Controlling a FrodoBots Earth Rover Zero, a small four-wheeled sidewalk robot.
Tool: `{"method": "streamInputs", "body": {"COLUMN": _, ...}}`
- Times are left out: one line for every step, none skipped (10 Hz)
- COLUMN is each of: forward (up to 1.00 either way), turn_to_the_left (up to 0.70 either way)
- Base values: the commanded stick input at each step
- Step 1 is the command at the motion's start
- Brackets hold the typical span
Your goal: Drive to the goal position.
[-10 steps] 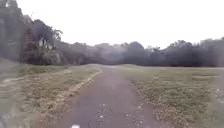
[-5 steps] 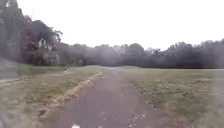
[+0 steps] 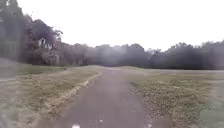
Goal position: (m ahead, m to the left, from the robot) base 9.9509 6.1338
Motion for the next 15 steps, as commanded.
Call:
{"method": "streamInputs", "body": {"forward": 0.45, "turn_to_the_left": 0.0}}
{"method": "streamInputs", "body": {"forward": 0.45, "turn_to_the_left": 0.0}}
{"method": "streamInputs", "body": {"forward": 0.45, "turn_to_the_left": 0.0}}
{"method": "streamInputs", "body": {"forward": 0.45, "turn_to_the_left": 0.0}}
{"method": "streamInputs", "body": {"forward": 0.45, "turn_to_the_left": 0.0}}
{"method": "streamInputs", "body": {"forward": 0.45, "turn_to_the_left": 0.0}}
{"method": "streamInputs", "body": {"forward": 0.45, "turn_to_the_left": 0.0}}
{"method": "streamInputs", "body": {"forward": 0.45, "turn_to_the_left": 0.0}}
{"method": "streamInputs", "body": {"forward": 0.45, "turn_to_the_left": 0.0}}
{"method": "streamInputs", "body": {"forward": 0.45, "turn_to_the_left": 0.0}}
{"method": "streamInputs", "body": {"forward": 0.45, "turn_to_the_left": 0.0}}
{"method": "streamInputs", "body": {"forward": 0.45, "turn_to_the_left": 0.0}}
{"method": "streamInputs", "body": {"forward": 0.45, "turn_to_the_left": 0.0}}
{"method": "streamInputs", "body": {"forward": 0.45, "turn_to_the_left": 0.0}}
{"method": "streamInputs", "body": {"forward": 0.45, "turn_to_the_left": 0.0}}
